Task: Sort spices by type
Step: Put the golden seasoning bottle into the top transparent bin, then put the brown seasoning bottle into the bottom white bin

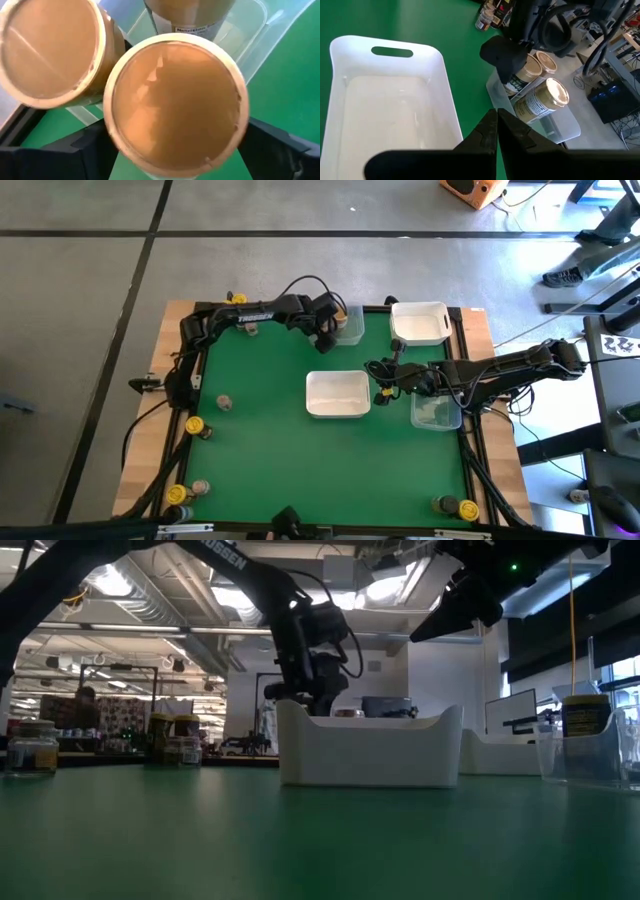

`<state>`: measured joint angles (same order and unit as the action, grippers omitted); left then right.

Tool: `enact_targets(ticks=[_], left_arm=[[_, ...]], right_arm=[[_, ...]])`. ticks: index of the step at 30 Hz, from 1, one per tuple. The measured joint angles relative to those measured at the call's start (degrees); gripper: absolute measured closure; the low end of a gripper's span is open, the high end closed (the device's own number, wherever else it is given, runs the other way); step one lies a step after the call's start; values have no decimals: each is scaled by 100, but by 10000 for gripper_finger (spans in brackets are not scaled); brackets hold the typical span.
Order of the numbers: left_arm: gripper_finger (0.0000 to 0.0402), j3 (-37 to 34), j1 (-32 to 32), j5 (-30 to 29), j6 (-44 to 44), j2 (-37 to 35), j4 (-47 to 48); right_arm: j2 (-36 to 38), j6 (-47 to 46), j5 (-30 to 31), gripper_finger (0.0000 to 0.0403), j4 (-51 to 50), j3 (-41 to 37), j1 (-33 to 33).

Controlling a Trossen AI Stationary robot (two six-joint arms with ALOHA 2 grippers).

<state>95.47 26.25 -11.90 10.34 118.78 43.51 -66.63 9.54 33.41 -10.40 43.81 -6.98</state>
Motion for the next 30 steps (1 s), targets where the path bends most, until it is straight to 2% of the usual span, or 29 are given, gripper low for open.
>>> enact_targets(ticks=[5,11,15,20,24,30], left_arm=[[46,393,-38,-30,-21,-70,403],[45,649,-47,-180,8,-566,1025],[45,650,-68,-642,-8,-1013,1678],[45,593,-113,-1474,393,-1462,2721],[45,164,-231,-1784,684,-1893,3151],[45,-1023,-418,-1809,1209,-2794,3407]], right_arm=[[0,0,0,388,0,0,1],[0,0,0,388,-6,0,0],[1,0,-1,388,-10,0,1],[0,0,-9,388,0,0,0],[2,0,-105,388,0,0,2],[0,-2,-107,388,2,0,0]])
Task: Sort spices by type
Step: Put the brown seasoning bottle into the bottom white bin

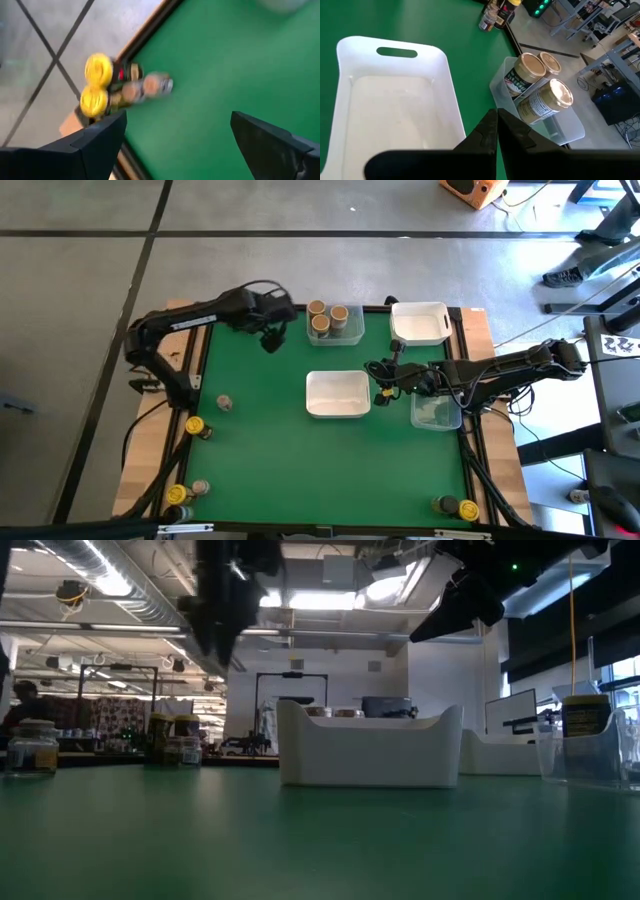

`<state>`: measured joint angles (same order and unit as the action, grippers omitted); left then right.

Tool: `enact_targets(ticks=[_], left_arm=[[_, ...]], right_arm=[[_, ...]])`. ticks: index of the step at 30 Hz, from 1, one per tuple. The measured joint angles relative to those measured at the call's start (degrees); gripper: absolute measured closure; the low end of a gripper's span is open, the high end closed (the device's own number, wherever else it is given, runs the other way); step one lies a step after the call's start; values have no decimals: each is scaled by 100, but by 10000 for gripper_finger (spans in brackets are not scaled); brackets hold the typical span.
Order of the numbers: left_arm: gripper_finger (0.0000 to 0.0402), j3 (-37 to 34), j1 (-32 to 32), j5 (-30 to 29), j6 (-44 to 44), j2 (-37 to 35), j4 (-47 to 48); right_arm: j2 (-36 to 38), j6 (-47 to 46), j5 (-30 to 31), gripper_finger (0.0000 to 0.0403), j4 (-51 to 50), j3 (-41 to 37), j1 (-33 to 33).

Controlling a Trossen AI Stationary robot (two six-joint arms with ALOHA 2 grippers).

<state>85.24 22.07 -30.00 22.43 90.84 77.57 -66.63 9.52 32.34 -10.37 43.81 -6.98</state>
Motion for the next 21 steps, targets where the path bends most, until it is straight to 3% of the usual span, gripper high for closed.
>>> enact_targets(ticks=[5,10,21], left_arm=[[45,-967,-234,122,458,-831,2],[45,-1500,-578,792,956,-1404,3],[45,-1859,-1815,2278,2146,-1584,4]], right_arm=[[2,2,-2,388,1,0,0],[2,0,-2,388,32,0,0],[2,0,-2,388,149,0,2]])
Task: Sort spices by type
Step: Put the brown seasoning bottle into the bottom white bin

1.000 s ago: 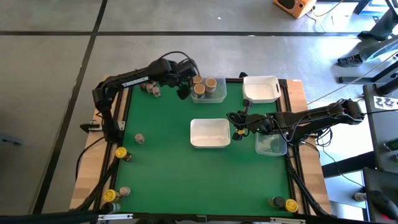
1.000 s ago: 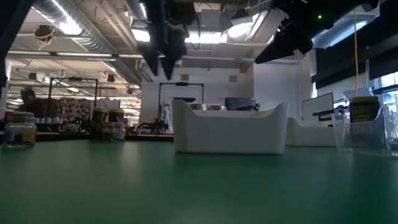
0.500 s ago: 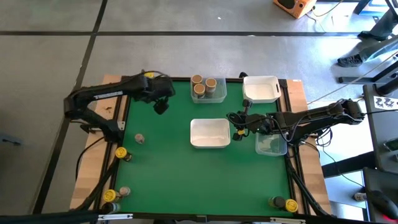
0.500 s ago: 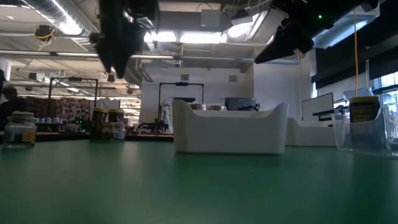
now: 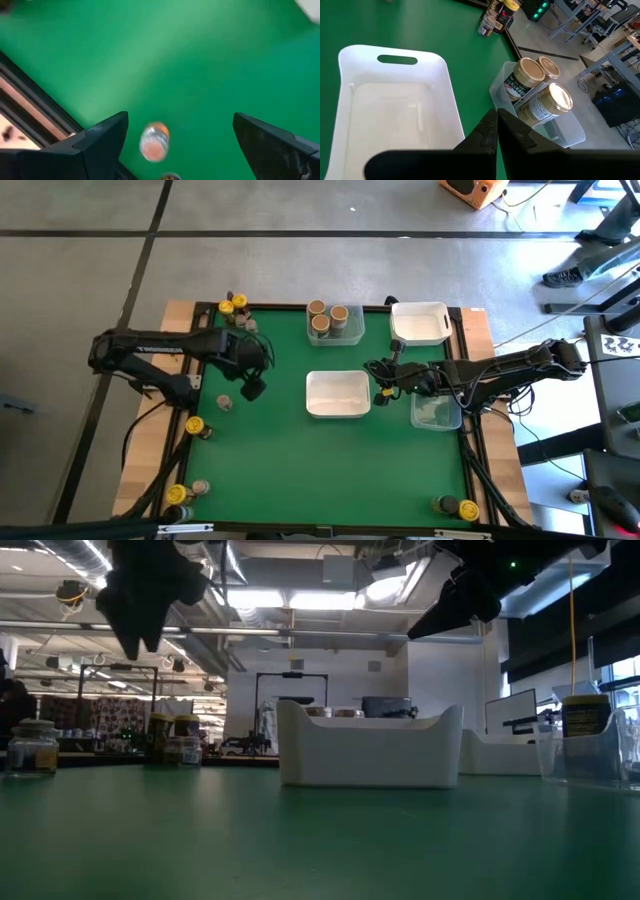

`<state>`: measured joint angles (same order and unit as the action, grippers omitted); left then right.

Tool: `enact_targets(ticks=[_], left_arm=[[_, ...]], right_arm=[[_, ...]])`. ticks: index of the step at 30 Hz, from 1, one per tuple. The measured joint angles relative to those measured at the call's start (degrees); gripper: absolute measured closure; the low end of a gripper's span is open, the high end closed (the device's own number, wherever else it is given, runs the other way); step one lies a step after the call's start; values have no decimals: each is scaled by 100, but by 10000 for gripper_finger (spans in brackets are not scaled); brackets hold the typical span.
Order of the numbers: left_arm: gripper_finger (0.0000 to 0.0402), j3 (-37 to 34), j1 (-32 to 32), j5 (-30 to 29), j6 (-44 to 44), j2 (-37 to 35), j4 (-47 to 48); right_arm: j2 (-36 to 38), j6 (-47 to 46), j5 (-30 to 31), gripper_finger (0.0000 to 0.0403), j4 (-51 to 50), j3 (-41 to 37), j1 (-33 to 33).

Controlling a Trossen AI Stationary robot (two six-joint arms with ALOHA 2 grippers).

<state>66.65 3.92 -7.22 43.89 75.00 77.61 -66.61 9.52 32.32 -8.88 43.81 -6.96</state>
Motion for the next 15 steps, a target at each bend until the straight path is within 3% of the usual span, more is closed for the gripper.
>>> enact_targets(ticks=[8,15], left_arm=[[45,-488,-578,59,935,0,320],[45,-1073,-716,281,1221,4,231]], right_arm=[[0,0,-2,388,-4,0,-1],[0,-2,-4,388,26,0,-2]])
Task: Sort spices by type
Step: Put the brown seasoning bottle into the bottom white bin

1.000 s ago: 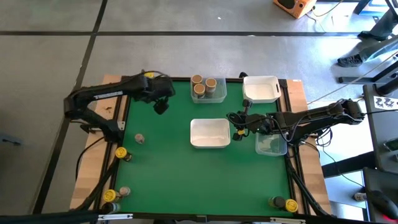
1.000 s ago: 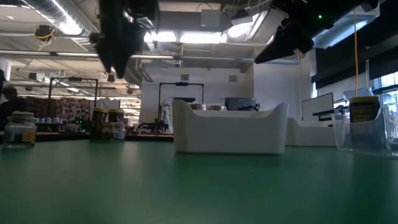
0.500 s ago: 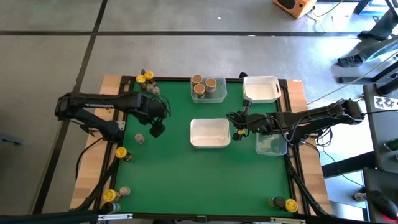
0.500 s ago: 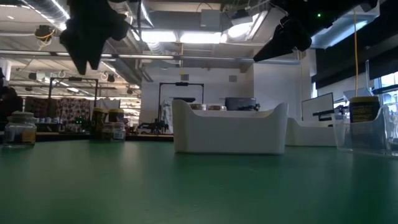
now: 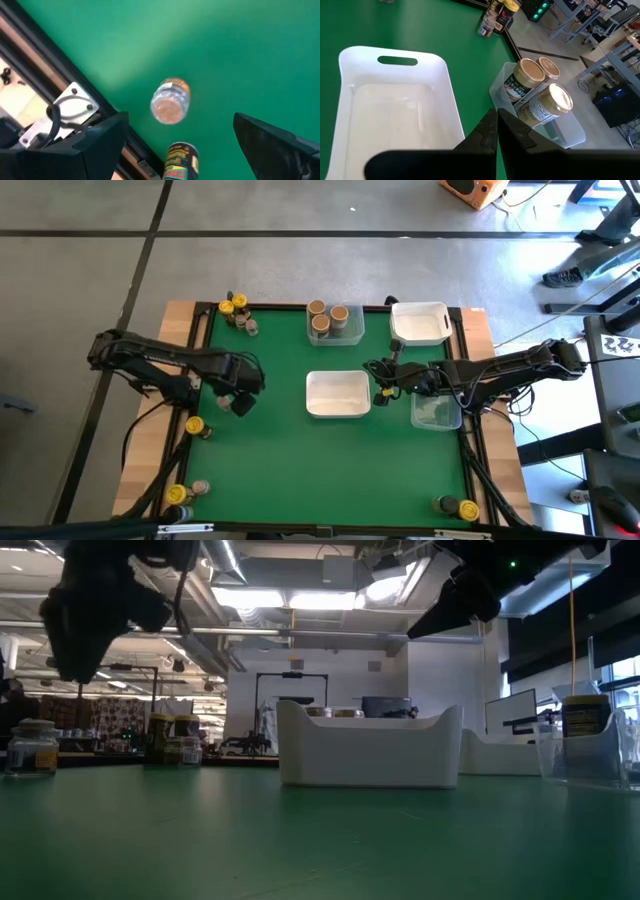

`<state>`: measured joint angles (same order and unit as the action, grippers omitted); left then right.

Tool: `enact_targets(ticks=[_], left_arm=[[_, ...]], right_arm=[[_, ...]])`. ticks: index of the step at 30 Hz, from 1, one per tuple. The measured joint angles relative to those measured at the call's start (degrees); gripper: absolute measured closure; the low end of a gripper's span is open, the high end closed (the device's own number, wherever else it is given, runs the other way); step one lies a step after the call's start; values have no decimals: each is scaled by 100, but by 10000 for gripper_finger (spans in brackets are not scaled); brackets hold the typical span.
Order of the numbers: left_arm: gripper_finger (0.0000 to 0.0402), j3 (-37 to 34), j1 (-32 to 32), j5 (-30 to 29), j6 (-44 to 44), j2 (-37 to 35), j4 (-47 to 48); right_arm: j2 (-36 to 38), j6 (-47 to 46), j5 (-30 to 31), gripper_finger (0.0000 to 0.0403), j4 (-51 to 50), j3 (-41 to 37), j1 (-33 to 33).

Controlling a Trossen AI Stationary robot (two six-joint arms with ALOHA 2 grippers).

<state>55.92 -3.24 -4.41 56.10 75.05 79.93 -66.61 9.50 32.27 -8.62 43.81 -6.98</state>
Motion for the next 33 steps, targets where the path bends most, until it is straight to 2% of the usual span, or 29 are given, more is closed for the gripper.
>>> enact_targets(ticks=[7,15,33], left_arm=[[45,-350,-14,107,17,137,-230],[45,-569,-12,313,-102,709,-395],[45,-586,-12,425,-615,1605,-769]], right_arm=[[0,0,-20,388,114,0,0],[0,0,-291,388,160,0,0],[-2,0,-293,388,155,0,2]])
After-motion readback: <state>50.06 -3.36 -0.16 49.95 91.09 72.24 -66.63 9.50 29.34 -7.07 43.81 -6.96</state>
